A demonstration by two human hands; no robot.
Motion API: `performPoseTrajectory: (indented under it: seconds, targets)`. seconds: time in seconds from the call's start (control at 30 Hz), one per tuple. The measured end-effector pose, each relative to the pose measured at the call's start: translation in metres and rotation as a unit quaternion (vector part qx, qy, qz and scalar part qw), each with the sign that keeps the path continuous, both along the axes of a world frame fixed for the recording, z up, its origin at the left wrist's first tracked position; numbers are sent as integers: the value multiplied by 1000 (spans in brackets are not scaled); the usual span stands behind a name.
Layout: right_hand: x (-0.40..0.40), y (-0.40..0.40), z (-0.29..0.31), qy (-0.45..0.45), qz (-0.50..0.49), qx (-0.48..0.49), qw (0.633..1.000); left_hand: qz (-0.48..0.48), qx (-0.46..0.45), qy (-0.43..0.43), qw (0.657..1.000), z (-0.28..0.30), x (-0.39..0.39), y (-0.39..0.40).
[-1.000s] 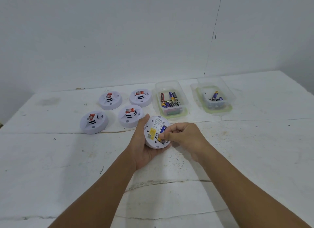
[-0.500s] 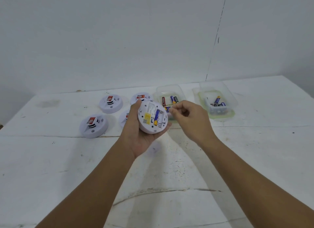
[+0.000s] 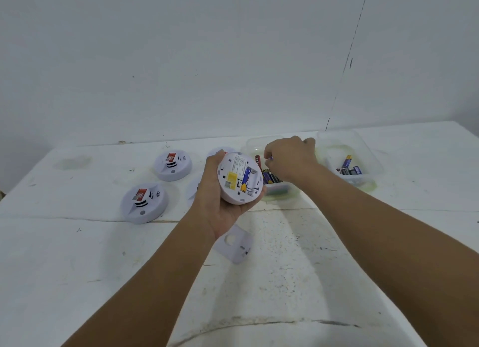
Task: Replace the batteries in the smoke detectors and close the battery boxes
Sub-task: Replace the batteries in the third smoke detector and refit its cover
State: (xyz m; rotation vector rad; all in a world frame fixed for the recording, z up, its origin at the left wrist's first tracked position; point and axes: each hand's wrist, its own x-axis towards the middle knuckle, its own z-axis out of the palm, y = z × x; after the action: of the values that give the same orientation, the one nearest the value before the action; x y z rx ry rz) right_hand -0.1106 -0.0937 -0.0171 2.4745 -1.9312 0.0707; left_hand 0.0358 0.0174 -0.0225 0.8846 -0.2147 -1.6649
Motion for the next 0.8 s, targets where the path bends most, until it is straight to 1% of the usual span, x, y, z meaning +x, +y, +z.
performPoseTrajectory:
  seconds: [0.1,0.23,0.5,0.6,0.8]
  targets:
    - [8,-13,-4,87,-7,7,996,-3,1,3,1000,-2,1,-4]
    - [13,-17,-8,129,-8,10,992,-14,-12,-16,1000,-3,4,-8]
    - [22,-13,-8,117,-7,3,993,-19,-19,-36,999,-4,12,-11]
    - [25,-14,-5,108,2,7,994,-20,-22,-46,999,-4,12,-11]
    - [30,-15,-8,103,-10,20,994,-22,-19,-55,998,-2,12,-12]
